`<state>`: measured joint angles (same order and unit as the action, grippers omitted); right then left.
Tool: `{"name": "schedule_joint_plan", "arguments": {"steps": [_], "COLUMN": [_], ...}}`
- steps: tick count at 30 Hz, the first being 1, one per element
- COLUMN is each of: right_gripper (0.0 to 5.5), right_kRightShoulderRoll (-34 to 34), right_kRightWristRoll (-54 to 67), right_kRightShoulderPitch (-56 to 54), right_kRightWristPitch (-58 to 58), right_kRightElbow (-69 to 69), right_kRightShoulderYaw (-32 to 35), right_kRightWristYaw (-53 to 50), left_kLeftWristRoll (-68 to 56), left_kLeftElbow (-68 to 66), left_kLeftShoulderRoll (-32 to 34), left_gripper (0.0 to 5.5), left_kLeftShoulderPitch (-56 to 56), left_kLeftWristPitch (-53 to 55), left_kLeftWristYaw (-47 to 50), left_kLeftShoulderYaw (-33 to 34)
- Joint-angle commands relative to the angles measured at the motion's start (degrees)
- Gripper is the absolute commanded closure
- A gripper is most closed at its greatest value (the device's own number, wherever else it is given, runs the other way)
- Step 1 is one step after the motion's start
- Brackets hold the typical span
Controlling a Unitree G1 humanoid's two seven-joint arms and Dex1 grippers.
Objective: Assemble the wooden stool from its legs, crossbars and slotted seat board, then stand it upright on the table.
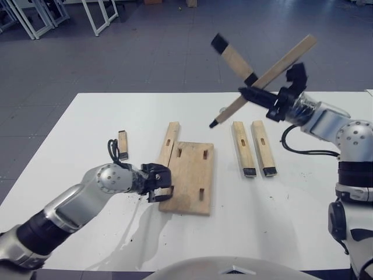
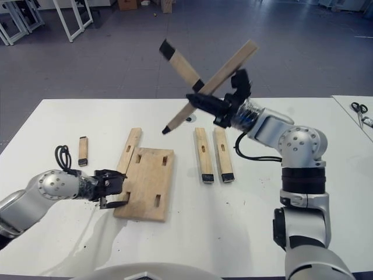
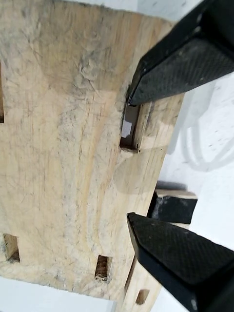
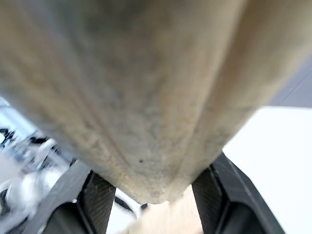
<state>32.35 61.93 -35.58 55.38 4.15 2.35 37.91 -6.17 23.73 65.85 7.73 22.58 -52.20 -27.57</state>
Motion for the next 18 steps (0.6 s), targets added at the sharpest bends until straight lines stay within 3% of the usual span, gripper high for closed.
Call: {"name": "schedule_joint_plan", "arguments": {"steps": [1, 18], "right_gripper": [3.47, 3.47], "right_kRightShoulderRoll": [1.58, -8.28], "right_kRightWristRoll": [-5.01, -28.15], "right_kRightShoulderPitch": [2.68, 5.03], "right_kRightWristPitch": [1.05, -13.58], "right_kRightElbow": [-2.55, 10.58], "right_kRightShoulderYaw": [-5.85, -14.97], "right_kRightWristYaw": [7.99, 14.69], "left_kLeftWristRoll": [2.38, 5.83], "left_kLeftElbow": [-8.54, -9.77], "left_kLeftShoulderRoll": [2.52, -2.43], "left_gripper": [1.43, 1.43], "left_kLeftShoulderPitch": [-6.77, -6.93], "left_kLeftWristPitch": [-2.26, -4.16], "left_kLeftWristYaw": [-5.11, -5.74], "left_kLeftShoulderYaw": [-1.25, 0.72]}}
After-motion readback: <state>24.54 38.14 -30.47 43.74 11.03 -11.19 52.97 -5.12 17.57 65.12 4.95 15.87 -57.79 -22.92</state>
